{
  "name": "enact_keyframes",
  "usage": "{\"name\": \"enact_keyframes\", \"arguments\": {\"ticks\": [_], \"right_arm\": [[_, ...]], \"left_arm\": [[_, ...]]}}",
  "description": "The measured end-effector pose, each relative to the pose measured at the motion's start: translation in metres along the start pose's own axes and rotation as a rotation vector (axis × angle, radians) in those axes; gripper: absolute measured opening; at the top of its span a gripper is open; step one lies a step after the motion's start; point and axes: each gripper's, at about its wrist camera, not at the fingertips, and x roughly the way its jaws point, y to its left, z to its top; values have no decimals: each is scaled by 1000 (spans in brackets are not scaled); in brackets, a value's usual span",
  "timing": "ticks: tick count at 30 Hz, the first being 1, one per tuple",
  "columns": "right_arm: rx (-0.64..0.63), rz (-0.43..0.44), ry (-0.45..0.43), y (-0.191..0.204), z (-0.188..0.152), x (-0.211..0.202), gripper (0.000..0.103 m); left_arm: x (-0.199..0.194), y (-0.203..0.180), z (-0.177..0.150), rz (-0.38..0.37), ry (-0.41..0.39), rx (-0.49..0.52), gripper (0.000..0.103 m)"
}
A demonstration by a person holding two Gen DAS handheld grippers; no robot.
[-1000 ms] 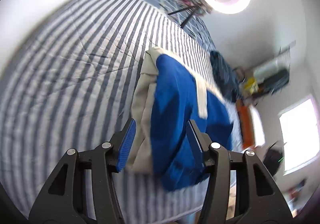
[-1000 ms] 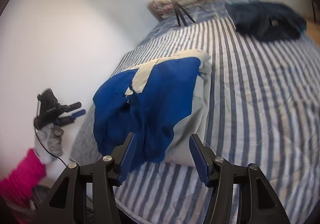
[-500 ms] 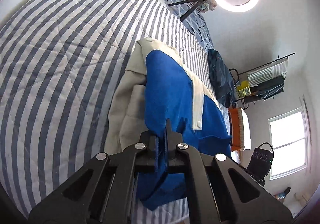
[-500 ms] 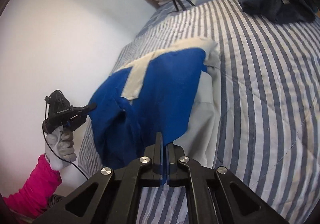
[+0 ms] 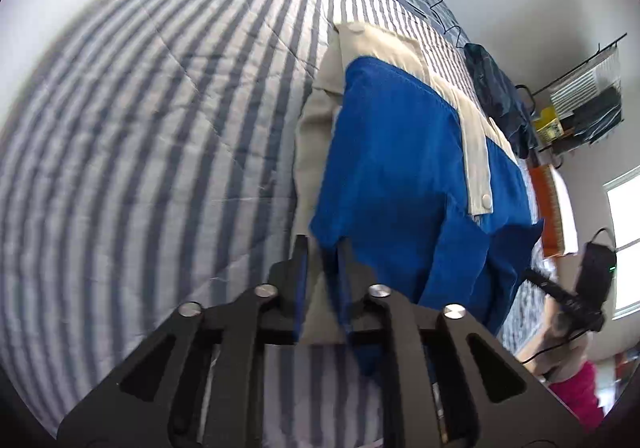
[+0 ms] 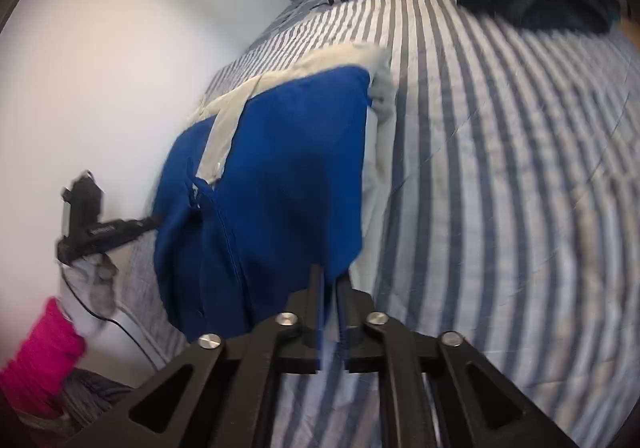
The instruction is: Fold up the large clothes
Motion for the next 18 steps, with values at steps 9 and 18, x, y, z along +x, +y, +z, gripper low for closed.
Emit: {"name": "enact_keyframes", "arguments": {"ticks": [9, 18], "right_arm": [[-211, -119, -216, 40, 59, -31, 36], [-294, -147, -131, 60, 126, 54, 33]], "left_arm": [[-47, -57, 44, 55, -222, 173, 16], [46, -83, 102, 151, -160, 276, 16]]}}
